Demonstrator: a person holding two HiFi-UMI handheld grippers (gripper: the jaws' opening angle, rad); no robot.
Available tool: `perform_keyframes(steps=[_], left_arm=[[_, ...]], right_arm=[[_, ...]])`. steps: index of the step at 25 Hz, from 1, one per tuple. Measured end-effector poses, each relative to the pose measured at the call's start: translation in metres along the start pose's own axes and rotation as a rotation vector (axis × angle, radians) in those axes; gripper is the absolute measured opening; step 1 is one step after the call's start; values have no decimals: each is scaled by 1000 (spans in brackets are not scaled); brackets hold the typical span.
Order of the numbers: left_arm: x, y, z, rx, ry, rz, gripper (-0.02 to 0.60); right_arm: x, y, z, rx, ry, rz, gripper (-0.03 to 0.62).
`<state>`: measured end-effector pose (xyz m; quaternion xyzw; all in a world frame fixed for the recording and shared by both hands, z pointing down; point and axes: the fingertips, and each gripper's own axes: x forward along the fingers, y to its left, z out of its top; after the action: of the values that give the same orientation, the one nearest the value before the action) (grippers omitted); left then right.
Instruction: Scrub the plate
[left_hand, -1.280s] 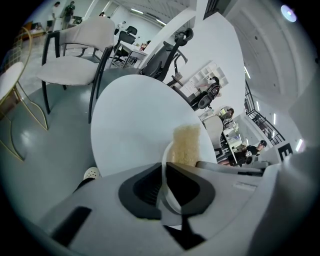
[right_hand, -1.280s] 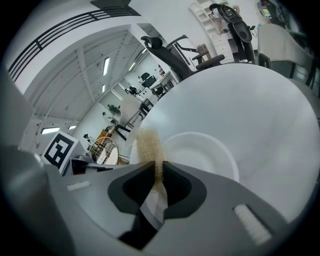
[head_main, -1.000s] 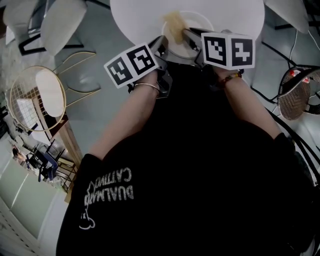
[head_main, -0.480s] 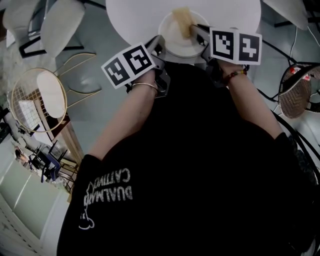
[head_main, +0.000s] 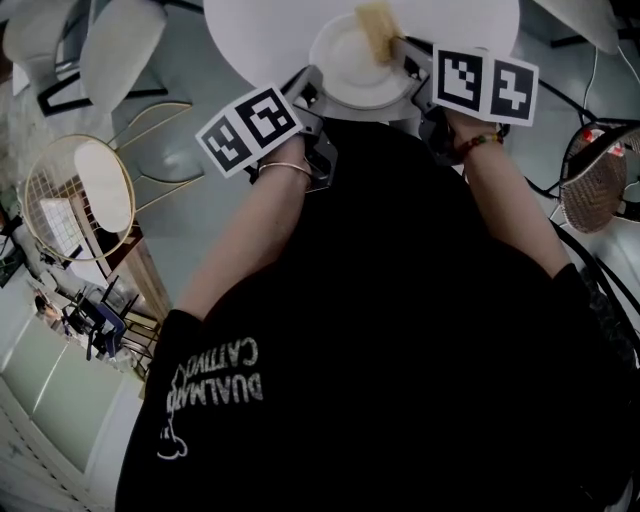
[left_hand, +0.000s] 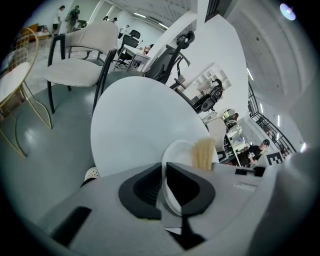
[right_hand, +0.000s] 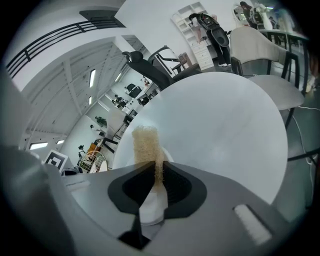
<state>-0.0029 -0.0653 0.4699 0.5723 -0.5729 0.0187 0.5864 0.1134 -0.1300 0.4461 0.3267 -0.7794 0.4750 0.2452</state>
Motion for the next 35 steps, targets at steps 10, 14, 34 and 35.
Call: perform_keyframes(steps=[10,14,34,35], left_arm=[[-2,-1,-1,12,3,2,29],[-1,0,-1,12,0,11,29],[-5,-5,-5,14,-15,19,27],[-6,-5,-5,27,-11,18,28]], right_arm=[[-21,-23,12,73,-71,-7,57],[-29,-30,21,125,-117,5,57],[16,68,-46,-62,90,158,46],[16,67,-46,-75,94,145,48]])
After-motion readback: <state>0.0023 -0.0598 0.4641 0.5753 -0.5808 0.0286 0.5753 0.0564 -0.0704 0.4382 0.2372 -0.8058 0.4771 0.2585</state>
